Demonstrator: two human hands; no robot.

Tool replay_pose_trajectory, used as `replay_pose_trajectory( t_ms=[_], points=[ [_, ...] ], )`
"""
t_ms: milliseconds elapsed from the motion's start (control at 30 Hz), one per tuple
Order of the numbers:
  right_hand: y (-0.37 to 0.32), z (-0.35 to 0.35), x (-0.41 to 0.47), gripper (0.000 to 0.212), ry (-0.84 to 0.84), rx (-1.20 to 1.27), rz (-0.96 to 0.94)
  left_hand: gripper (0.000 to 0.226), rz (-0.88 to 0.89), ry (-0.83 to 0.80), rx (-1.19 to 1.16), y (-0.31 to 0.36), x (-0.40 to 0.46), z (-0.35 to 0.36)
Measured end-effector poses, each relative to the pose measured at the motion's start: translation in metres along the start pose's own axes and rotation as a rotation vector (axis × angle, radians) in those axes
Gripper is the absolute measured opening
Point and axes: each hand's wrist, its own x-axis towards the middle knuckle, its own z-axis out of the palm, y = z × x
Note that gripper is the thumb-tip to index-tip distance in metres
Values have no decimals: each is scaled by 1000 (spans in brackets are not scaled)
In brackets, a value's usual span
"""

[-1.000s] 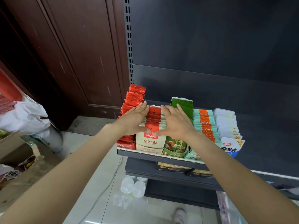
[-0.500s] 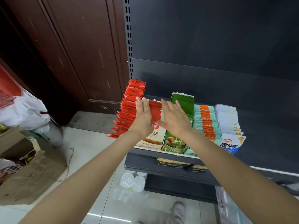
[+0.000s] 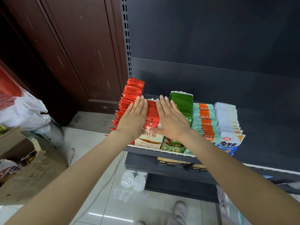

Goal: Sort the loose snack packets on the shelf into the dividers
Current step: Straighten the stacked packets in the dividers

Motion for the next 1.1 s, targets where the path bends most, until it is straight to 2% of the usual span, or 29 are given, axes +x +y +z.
replay_pose_trajectory(
  t_ms=[200,300,533,700,800,900,1000,1100],
  points=[
    [-11,5,3,126,-39,45,33,107,33,-23,113,-5,-1,4],
    [-6,1,-2,119,-27,44,-4,107,28,-5,149,-6,-3,0],
    [-2,-2,-11,90,11,-13,43,106,22,-6,205,-8,2,-2],
    [1,-3,-9,89,-53,74,16,106,17,21,224,-3,3,-3],
    [14,-7,-14,81,-40,250,65,107,133,66,244,6,6,-4],
    [29,-5,-11,65,76,202,189,109,218,25,180,8,14,-5],
    [33,6,-9,69,4,117,251,116,202,-23,74,5,20,-5],
    [34,12,-8,73,7,121,262,117,186,-11,57,4,22,-3]
  ],
)
